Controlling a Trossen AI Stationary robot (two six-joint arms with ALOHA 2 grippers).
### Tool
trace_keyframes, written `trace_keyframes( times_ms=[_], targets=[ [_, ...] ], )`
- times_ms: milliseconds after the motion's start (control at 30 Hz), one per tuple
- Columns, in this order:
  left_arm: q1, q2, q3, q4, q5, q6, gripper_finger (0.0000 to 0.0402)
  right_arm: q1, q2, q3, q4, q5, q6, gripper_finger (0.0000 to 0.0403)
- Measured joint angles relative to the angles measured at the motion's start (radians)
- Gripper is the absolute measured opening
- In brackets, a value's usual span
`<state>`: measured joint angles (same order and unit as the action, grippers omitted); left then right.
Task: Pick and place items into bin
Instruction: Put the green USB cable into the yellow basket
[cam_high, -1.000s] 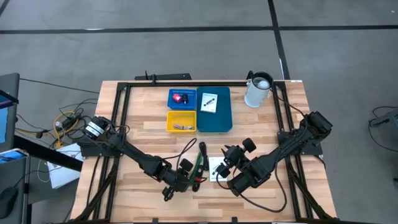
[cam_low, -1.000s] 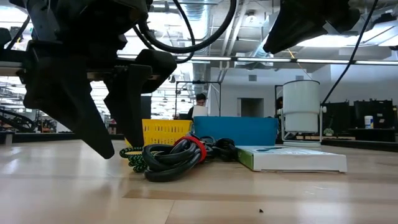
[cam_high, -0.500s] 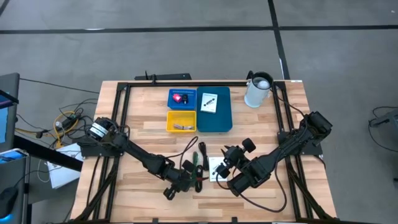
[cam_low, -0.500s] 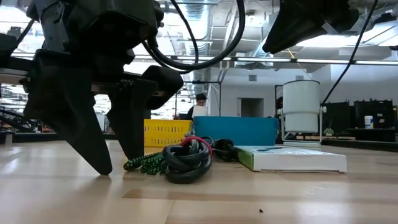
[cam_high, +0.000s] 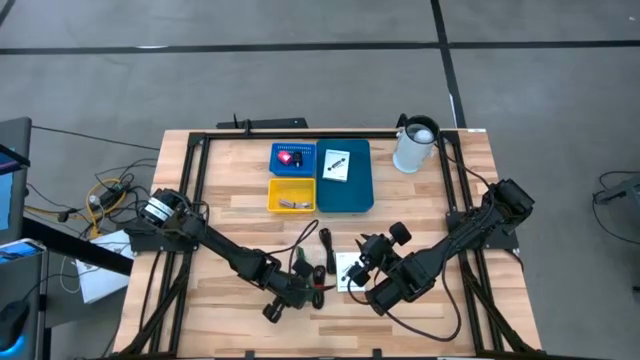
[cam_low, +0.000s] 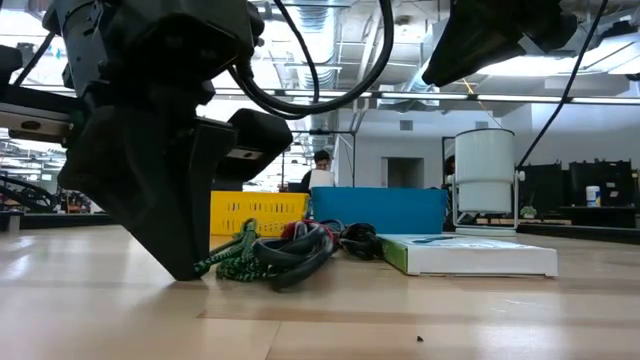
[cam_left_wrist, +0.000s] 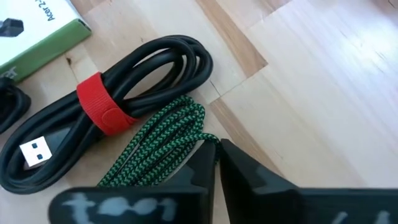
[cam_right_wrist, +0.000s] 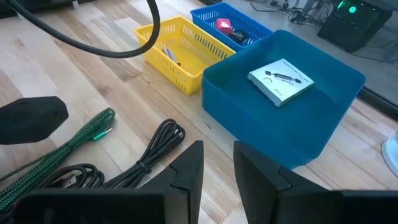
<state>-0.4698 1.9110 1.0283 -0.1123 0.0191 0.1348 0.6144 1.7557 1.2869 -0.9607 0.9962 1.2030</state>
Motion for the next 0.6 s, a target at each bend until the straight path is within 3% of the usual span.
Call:
trace_keyframes(
  times_ms=[300, 600],
  targets=[
    [-0.016, -0.006, -0.001, -0.026, -0.056, -0.041, 0.0001, 0.000, 0.000, 0.000, -0.001, 0.000, 0.000, 0.0082],
    [-0.084, -0.087, -0.007, -0.133, -0.358, -0.007, 0.0000, 0.000, 0.000, 0.000, -0.003, 0.000, -0.002, 0.0082]
  ],
)
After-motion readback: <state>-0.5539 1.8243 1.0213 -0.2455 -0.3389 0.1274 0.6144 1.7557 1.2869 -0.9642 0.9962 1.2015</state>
